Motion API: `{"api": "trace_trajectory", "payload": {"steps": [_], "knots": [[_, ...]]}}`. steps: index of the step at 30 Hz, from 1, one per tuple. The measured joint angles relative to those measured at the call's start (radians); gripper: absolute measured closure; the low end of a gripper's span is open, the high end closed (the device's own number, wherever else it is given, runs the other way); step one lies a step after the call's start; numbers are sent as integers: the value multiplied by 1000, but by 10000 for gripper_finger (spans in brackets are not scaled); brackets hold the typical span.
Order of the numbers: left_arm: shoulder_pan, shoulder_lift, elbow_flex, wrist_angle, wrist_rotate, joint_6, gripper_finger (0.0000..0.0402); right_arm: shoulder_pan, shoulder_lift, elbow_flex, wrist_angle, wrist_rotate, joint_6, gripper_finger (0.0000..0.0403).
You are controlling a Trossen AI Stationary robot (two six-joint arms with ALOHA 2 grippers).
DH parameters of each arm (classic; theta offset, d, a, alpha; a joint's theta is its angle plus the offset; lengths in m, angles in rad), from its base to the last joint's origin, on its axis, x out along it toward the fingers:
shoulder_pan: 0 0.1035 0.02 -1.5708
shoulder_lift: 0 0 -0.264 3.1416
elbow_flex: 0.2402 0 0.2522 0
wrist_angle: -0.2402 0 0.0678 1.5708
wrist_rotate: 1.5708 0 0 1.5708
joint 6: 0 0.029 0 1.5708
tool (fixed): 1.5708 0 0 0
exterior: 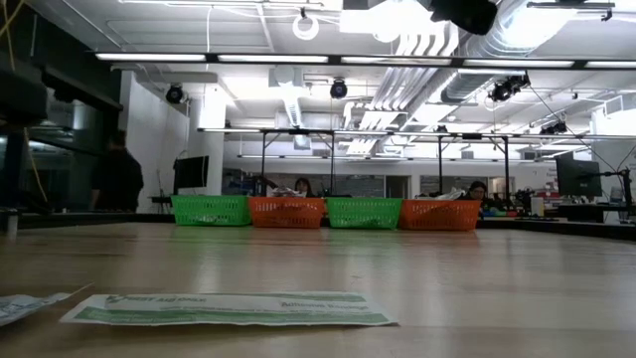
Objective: Pick & Place First Aid Supplies
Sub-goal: Put the gray towelette pack in the left orange bin
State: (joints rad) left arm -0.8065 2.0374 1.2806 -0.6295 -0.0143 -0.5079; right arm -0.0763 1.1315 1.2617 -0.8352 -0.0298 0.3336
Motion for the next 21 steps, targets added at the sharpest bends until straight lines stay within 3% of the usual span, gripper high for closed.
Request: {"api": "trace_trajectory", "payload": {"steps": [4, 13, 21], "knots": [[-4, -41, -9, -3, -89, -1, 401, 26, 0, 0, 0, 8, 2, 309], [7, -194, -13, 4, -417, -17, 401, 85, 0, 0, 2, 80, 5, 309], [8, -330, -12, 117, -581, 82, 401, 139, 0, 0, 30, 107, 30, 309]]}}
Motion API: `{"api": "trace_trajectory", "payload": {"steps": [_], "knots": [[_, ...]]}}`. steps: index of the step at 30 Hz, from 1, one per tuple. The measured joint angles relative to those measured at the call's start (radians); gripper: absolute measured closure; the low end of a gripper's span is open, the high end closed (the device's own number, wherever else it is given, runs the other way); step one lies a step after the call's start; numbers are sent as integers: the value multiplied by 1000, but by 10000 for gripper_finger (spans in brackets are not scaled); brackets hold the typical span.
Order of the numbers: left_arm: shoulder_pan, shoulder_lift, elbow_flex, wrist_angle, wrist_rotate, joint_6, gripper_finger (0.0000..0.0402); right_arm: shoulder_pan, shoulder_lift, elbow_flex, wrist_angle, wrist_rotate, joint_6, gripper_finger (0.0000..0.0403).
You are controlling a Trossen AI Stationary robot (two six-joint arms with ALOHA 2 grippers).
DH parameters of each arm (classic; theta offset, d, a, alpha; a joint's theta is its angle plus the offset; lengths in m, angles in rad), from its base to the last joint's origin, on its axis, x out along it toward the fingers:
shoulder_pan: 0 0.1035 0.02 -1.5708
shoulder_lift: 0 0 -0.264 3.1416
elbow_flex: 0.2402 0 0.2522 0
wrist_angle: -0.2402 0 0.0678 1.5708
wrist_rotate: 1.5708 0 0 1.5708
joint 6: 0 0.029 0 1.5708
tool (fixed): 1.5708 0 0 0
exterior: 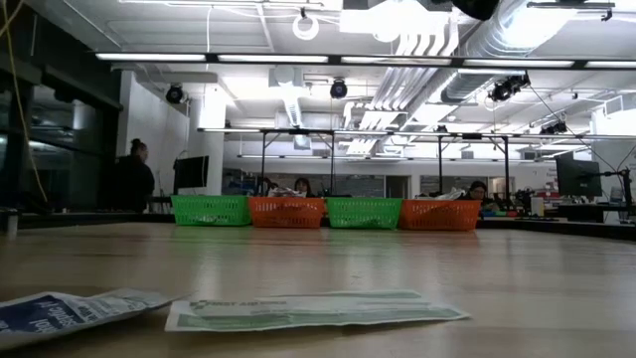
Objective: Pick & Place First Aid Supplies
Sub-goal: Put the gray towelette pack in the left orange bin
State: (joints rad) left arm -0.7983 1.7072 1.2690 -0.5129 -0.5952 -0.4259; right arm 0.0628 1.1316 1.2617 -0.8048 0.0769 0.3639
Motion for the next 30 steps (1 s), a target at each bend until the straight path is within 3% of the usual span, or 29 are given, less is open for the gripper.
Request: {"api": "trace_trajectory", "payload": {"steps": [6, 11, 15, 20, 22, 26, 30], "knots": [[1, -114, 1, 249, -80, 263, 401, 56, 0, 0, 65, 48, 22, 309], [17, -192, 2, 530, -39, 542, 401, 99, 0, 0, 120, 108, 17, 309], [49, -221, 2, 798, 122, 774, 401, 128, 0, 0, 162, 150, -7, 309], [121, -225, 3, 1107, 473, 968, 401, 158, 0, 0, 193, 193, -17, 309], [151, -225, 3, 1177, 568, 997, 401, 166, 0, 0, 193, 207, -17, 309], [194, -225, 4, 1194, 633, 1021, 401, 178, 0, 0, 193, 210, -15, 309], [249, -225, 4, 1188, 635, 1025, 401, 203, 0, 0, 217, 209, -5, 309]]}}
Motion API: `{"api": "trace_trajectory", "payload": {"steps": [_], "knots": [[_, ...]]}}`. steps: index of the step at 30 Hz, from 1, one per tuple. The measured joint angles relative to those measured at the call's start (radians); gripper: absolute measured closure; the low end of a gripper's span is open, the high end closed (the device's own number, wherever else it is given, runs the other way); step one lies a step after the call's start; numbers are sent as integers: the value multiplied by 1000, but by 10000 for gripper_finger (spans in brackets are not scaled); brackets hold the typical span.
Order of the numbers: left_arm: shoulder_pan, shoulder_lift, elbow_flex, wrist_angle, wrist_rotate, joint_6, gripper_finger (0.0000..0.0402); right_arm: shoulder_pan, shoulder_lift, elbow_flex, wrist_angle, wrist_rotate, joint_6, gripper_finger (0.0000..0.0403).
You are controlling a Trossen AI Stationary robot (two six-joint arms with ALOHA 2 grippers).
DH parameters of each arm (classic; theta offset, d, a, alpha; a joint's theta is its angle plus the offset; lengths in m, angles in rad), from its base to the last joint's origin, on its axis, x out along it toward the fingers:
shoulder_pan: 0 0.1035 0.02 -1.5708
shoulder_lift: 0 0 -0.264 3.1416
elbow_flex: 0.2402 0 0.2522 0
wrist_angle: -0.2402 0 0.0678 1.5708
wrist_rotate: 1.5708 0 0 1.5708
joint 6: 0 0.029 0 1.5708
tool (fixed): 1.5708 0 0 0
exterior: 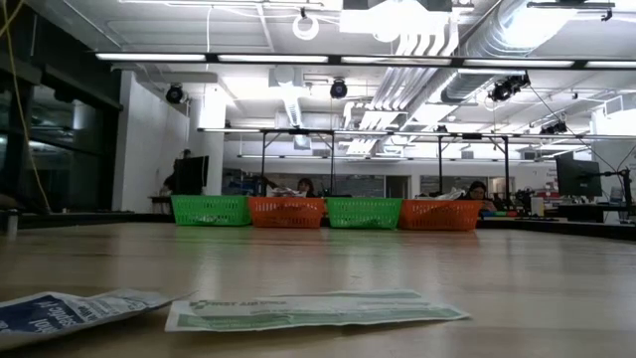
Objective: Pick & Place First Aid Supplies
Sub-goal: Put the gray towelette pack in the left orange bin
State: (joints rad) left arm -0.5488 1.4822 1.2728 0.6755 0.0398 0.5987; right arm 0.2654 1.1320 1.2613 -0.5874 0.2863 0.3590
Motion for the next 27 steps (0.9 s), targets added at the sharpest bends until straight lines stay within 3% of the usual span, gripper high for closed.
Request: {"api": "trace_trajectory", "payload": {"steps": [4, 14, 22, 27], "knots": [[73, 0, 0, -18, -56, 0, 401, 31, 0, 0, 68, 9, -23, 309], [246, 3, 0, -141, -347, 8, 401, 94, 33, 0, 287, 177, -260, 309], [305, 10, 0, -211, -587, 38, 401, 96, 74, 0, 392, 394, -419, 309], [331, 10, 0, -243, -731, 79, 401, 78, 74, 0, 405, 427, -453, 309]]}}
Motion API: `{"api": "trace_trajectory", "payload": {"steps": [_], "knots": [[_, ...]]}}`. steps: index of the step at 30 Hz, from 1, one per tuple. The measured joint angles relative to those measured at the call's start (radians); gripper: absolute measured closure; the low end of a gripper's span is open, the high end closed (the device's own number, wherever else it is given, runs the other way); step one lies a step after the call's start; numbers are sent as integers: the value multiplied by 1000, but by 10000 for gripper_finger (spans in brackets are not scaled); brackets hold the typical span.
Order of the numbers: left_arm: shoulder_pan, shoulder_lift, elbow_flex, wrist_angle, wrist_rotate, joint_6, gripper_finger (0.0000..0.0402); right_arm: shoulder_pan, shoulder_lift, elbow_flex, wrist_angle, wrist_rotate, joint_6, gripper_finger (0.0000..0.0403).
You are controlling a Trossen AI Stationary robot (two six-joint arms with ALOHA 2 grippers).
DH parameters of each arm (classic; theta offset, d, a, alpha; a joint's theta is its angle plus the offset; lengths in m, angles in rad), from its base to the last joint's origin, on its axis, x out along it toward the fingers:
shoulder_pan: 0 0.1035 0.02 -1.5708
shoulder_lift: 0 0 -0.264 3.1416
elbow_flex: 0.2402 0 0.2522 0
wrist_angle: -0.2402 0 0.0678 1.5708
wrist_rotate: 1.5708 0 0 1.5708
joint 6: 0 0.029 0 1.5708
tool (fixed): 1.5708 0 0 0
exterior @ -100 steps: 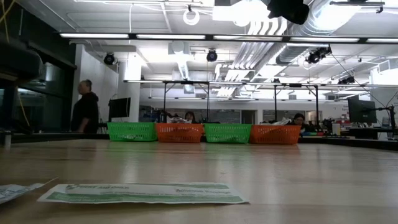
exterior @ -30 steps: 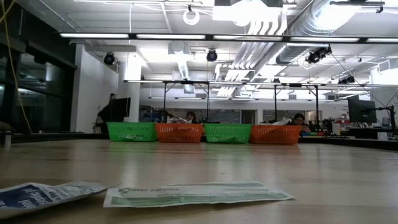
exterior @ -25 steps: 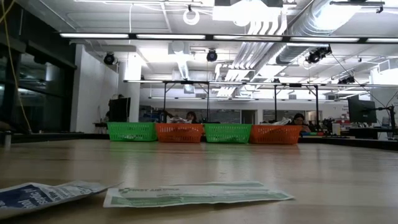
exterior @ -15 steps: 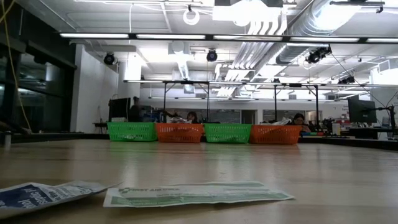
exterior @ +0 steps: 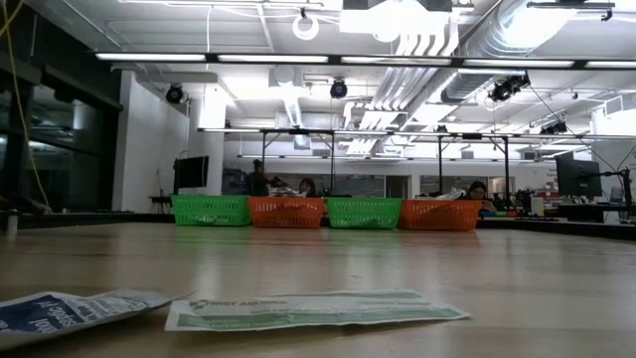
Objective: Pick & Place First Aid Supplies
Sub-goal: Put the gray towelette pack in the left orange bin
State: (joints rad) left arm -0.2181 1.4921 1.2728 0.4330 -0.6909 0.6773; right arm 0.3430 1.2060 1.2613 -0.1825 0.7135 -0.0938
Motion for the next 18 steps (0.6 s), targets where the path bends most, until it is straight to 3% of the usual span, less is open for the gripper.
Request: {"api": "trace_trajectory", "payload": {"steps": [5, 7, 9, 12, 15, 18], "knots": [[67, 0, 0, -168, -262, -36, 401, -5, 0, 0, -5, 107, 7, 309], [129, 0, 0, -310, -287, -141, 401, -4, 0, 0, -4, 121, 7, 309], [210, 0, 0, -473, -222, -289, 401, -4, 0, 0, -2, 128, 7, 309], [352, 11, 0, -669, -45, -470, 401, -4, 0, 0, -1, 144, 18, 309], [492, 46, -2, -788, 109, -516, 401, -4, 0, 0, -6, 155, 43, 309], [620, 82, 3, -795, 247, -497, 401, -4, 0, 0, -11, 162, 52, 309]]}}
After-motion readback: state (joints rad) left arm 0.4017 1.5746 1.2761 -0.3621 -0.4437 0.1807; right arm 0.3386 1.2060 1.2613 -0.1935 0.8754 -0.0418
